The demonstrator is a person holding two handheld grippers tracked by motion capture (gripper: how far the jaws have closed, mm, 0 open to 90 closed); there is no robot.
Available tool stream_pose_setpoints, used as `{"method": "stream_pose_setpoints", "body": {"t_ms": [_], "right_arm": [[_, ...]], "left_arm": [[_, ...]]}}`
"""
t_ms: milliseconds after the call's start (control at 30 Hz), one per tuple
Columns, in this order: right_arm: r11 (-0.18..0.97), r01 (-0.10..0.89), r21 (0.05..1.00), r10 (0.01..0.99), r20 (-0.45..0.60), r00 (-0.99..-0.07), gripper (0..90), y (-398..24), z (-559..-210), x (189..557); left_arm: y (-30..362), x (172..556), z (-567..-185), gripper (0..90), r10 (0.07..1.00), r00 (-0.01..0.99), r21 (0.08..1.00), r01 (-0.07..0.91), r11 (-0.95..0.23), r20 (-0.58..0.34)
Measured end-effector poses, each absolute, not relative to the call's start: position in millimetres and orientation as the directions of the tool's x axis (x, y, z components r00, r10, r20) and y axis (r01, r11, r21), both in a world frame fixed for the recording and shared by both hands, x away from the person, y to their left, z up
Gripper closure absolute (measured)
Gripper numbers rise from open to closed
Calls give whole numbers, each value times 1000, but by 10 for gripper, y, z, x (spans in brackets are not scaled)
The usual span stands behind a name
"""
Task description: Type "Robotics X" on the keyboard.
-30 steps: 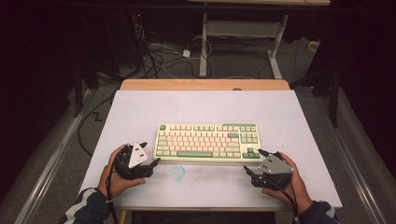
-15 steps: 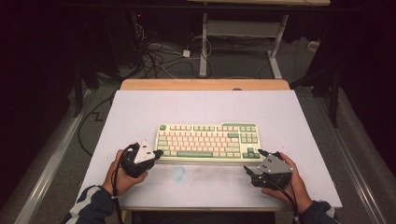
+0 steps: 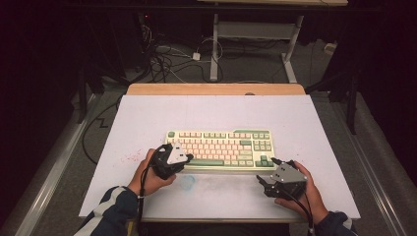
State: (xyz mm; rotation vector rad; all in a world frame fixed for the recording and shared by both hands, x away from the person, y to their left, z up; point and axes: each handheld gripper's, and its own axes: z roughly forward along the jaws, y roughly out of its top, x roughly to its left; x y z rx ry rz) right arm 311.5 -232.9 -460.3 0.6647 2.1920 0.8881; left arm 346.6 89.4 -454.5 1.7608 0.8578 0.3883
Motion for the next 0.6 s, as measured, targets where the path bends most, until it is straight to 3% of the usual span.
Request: {"method": "stream_pose_setpoints", "body": {"t_ms": [600], "right_arm": [[641,202,741,655,-390,-647,271,-2340,-4608,3118]], "left_arm": [[463,3571,-4624,877,670,733,907,351,-233,-112]]}}
